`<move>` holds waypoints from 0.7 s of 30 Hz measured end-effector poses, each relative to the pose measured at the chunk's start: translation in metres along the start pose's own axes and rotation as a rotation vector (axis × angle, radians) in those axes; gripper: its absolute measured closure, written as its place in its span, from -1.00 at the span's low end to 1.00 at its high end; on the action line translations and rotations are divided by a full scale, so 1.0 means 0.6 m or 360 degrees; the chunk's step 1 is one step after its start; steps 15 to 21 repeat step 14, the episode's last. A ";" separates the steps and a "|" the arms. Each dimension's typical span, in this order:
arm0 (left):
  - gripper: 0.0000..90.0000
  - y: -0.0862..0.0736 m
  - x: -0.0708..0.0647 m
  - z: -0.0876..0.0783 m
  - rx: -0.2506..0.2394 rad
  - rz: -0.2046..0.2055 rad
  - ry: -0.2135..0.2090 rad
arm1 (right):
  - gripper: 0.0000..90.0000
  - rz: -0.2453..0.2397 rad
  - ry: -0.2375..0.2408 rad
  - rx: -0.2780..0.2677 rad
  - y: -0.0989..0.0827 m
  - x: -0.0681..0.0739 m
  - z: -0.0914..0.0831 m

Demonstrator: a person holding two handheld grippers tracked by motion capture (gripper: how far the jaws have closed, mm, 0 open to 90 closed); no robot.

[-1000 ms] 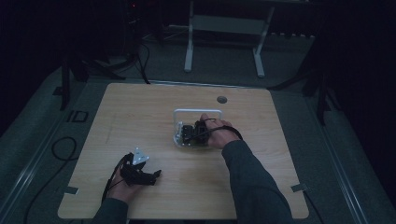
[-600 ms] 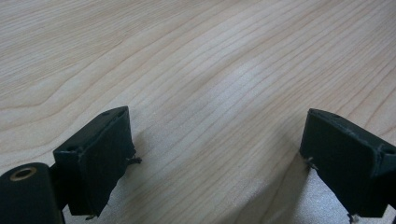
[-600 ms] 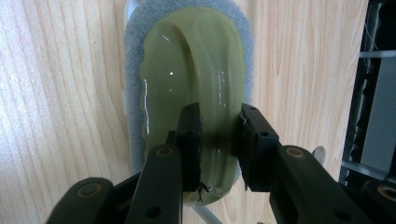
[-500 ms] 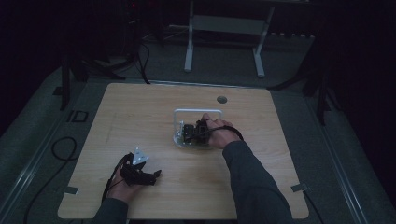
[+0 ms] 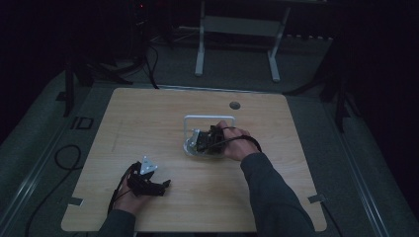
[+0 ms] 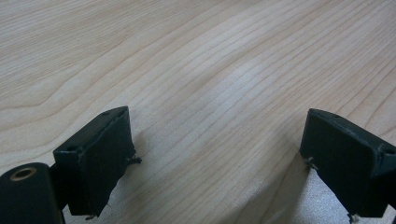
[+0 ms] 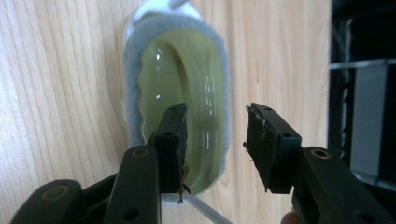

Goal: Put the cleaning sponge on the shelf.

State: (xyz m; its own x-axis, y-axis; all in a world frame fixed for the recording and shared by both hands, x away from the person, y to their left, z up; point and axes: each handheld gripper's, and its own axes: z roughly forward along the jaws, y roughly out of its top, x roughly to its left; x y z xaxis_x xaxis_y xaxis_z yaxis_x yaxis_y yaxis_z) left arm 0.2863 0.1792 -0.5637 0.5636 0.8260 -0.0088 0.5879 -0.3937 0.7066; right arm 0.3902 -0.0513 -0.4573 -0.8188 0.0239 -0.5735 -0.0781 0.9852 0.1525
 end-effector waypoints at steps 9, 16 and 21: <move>-0.79 0.000 0.000 0.000 -0.0004 -0.0003 0.0000 | 0.28 0.0159 0.0059 -0.0221 -0.005 0.013 -0.038; -0.79 0.000 0.000 0.000 -0.0004 -0.0003 0.0000 | 0.28 0.0258 0.0123 -0.0274 -0.015 0.026 -0.042; -0.79 0.000 0.000 0.000 -0.0004 -0.0003 0.0000 | 0.28 0.0258 0.0123 -0.0274 -0.015 0.026 -0.042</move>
